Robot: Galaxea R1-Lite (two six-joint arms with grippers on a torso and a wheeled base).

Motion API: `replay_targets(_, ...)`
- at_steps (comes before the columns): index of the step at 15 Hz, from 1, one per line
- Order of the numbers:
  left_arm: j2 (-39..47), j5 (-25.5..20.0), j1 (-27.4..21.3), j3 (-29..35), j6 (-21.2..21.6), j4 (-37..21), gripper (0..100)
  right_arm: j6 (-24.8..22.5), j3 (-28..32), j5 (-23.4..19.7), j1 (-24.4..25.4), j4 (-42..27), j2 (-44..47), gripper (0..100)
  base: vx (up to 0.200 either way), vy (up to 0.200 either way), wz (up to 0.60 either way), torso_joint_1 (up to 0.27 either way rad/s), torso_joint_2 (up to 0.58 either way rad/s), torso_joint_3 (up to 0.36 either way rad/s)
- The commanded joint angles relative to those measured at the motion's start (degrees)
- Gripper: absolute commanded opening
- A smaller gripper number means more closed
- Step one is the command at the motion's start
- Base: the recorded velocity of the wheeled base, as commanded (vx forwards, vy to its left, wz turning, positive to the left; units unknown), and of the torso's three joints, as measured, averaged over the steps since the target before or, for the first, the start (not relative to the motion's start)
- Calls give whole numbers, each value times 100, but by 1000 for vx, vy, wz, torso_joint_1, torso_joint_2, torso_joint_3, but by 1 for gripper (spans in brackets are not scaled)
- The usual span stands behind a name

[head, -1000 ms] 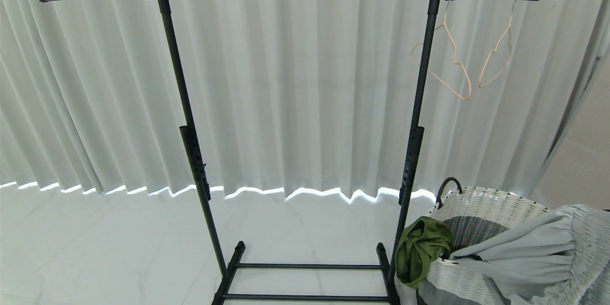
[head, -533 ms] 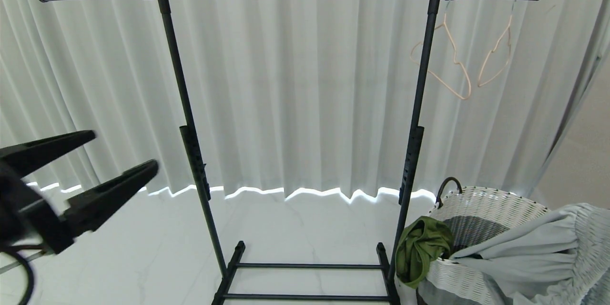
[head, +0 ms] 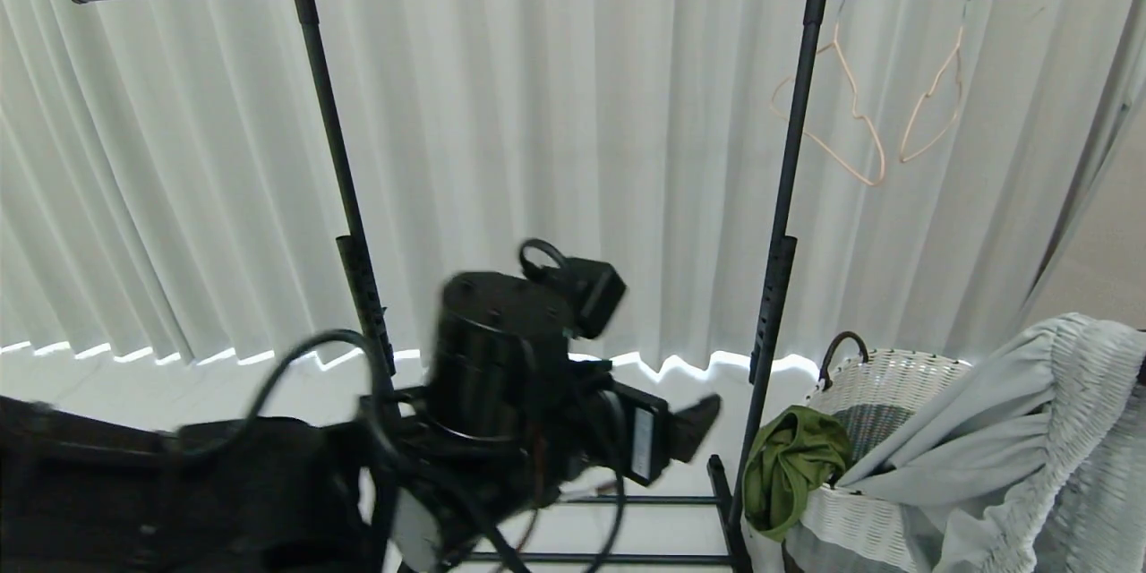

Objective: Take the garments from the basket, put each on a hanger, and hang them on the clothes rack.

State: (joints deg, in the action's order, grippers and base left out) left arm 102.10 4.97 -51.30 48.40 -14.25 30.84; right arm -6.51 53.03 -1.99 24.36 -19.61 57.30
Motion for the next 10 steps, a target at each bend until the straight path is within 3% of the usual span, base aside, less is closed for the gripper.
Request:
replay_targets(1,1726,153,-1084,838,-306,89,100,62,-3,-12,104,72,89,0,0,0,0,0,0,0)
replay_targets(5,2728,188,-1708,2033,-684,89,100,291,-38,-153,148,450,168,0,0,0,0,0,0,0)
replay_targets(10,3238,346,-1787,2517,-702,89,100,466,-47,-153,157,450,98,0,0,0,0,0,0,0)
